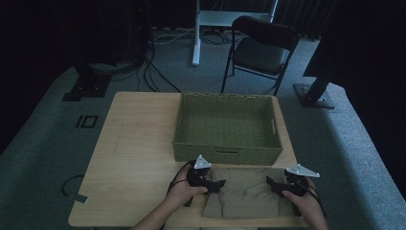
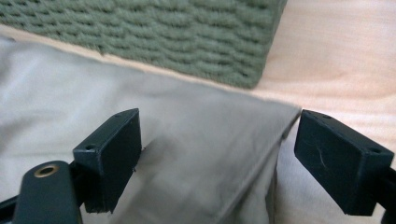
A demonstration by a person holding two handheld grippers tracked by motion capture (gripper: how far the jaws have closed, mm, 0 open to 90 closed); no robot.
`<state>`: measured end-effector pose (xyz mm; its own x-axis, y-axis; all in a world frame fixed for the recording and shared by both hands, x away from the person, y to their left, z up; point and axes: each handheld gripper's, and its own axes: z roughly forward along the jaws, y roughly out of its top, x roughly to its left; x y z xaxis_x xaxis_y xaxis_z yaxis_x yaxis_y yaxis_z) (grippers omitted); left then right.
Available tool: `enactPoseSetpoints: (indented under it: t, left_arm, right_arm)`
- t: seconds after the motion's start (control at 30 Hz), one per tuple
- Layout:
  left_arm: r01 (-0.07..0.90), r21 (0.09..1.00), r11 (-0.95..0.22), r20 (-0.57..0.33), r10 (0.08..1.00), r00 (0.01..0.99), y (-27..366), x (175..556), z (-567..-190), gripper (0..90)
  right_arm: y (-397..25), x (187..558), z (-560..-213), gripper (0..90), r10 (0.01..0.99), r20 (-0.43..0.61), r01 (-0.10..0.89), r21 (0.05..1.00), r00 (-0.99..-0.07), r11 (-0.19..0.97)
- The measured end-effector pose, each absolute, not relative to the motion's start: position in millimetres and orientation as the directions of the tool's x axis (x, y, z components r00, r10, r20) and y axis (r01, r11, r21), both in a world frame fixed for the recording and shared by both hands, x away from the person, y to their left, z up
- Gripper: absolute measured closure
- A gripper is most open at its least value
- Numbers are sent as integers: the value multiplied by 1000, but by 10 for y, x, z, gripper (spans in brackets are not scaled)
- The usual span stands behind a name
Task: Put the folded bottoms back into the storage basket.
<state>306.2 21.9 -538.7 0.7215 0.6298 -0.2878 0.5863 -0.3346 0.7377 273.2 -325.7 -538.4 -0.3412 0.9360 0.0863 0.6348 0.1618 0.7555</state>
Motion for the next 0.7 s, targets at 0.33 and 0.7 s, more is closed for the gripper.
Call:
enactPoseSetpoints:
  t: [0.33, 0.7]
  left_arm:
    - [599, 721, -350, -289, 633, 718, 164, 3090, -5495, 150]
    - [571, 740, -355, -251, 641, 725, 79, 3095, -5520, 150]
  right_arm:
    - [-3241, 2735, -5472, 145, 932, 95, 660, 731, -349, 173]
    - [-3237, 2757, -5517, 146, 933, 89, 669, 721, -348, 181]
